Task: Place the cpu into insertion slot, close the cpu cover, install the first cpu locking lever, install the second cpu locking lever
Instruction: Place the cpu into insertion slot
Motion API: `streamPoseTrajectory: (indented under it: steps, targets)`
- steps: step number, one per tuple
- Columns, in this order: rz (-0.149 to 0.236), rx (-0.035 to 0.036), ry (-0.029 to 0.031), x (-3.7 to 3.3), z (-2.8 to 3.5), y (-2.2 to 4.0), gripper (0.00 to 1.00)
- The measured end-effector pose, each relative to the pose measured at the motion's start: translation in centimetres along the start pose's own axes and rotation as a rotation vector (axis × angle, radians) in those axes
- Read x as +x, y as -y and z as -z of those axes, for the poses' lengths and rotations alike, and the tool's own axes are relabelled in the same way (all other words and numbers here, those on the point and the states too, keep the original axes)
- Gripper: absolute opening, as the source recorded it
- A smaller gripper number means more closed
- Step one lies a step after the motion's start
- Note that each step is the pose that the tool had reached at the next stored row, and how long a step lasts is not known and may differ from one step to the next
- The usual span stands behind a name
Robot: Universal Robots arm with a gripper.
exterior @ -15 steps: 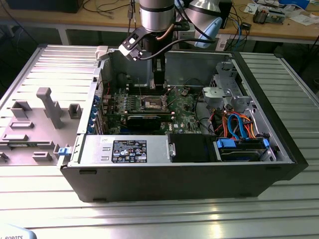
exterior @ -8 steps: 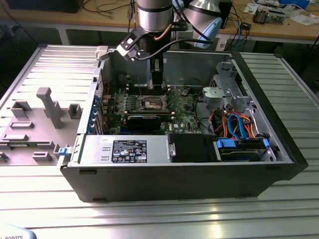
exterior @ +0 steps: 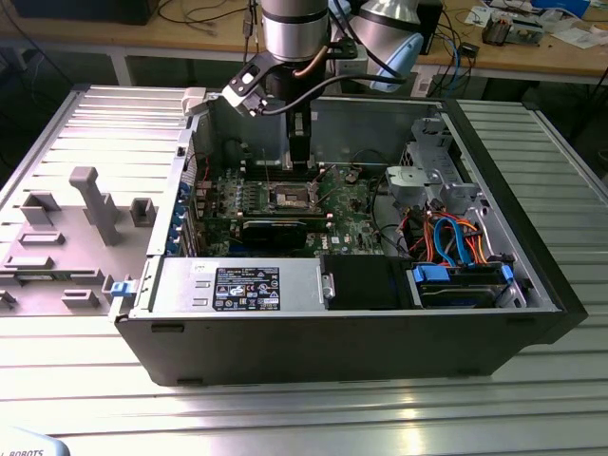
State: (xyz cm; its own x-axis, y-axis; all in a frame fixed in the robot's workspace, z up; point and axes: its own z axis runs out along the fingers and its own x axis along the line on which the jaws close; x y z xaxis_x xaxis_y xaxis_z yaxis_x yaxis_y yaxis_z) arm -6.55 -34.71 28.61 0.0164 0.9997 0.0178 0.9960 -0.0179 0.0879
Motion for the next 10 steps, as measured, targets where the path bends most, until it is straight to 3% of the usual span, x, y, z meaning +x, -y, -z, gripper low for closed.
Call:
streamPoseTrajectory:
  steps: [5, 9, 10]
  targets:
    - [0.000, -0.0001, -0.0001, 0.00, -0.15, 0.03, 0.54]
    - [0.007, 0.0000, -0.0007, 0.01, -1.20, 0.49, 0.54]
    - [0.036, 0.0006, -0.0032, 0.00, -1.65, 0.57, 0.54]
